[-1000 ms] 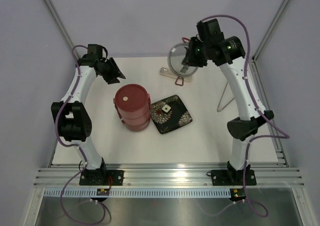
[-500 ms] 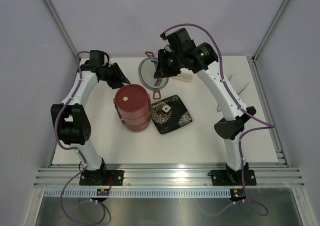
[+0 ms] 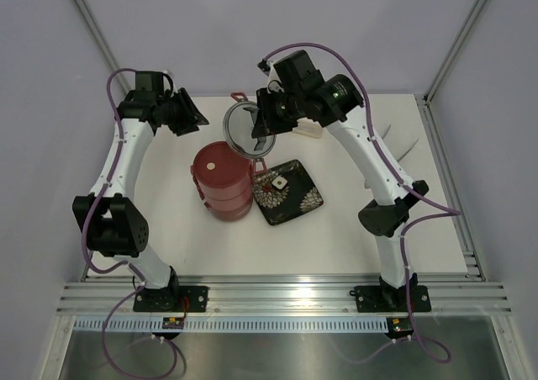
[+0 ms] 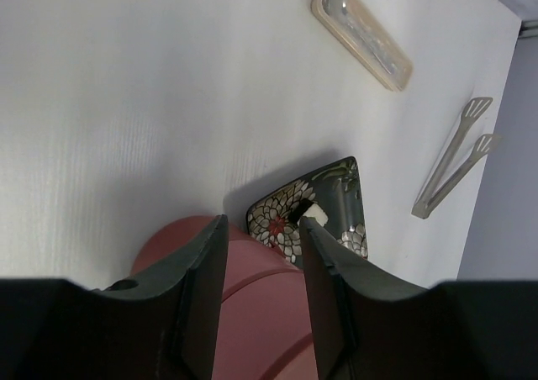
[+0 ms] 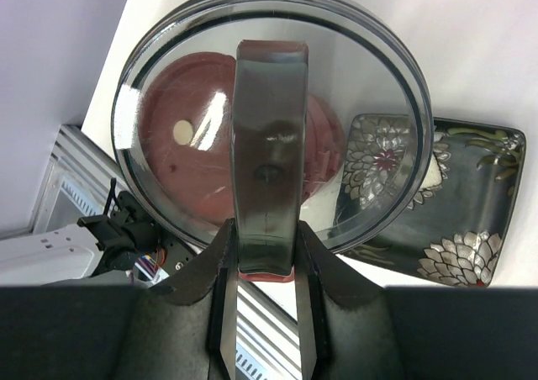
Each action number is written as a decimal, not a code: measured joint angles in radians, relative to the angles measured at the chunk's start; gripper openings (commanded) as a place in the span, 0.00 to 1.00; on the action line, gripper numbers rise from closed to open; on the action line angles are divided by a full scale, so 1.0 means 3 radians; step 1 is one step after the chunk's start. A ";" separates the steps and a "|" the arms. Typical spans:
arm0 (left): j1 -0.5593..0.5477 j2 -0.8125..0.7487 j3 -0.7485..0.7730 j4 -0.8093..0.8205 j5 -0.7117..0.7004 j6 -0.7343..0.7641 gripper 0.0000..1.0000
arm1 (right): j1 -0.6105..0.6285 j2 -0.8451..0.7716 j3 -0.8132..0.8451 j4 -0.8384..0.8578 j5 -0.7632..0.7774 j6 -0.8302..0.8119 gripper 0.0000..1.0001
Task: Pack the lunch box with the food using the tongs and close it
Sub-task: Close the box lid on the packing box.
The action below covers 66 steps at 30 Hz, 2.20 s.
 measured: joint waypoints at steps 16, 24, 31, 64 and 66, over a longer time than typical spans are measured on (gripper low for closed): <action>0.0025 -0.0482 0.0050 -0.0163 -0.0565 0.0031 0.43 | 0.0333 0.0272 0.0150 -0.0071 -0.0239 -0.0374 0.00; 0.0195 -0.0676 -0.0149 -0.0225 -0.0727 0.0023 0.43 | 0.0374 0.0378 0.0189 -0.0072 -0.0237 -0.0399 0.00; 0.0244 -0.0760 -0.0295 -0.0221 -0.0754 0.0029 0.43 | 0.0429 0.0462 0.0286 -0.0079 -0.0235 -0.0399 0.00; 0.0226 -0.0711 -0.1989 0.1041 0.0276 -0.0402 0.38 | 0.0482 0.0635 0.0287 0.0226 -0.0228 -0.0365 0.04; 0.0224 -0.0701 -0.1989 0.1063 0.0289 -0.0413 0.38 | 0.0490 0.0635 0.0267 0.0281 -0.0233 -0.0359 0.04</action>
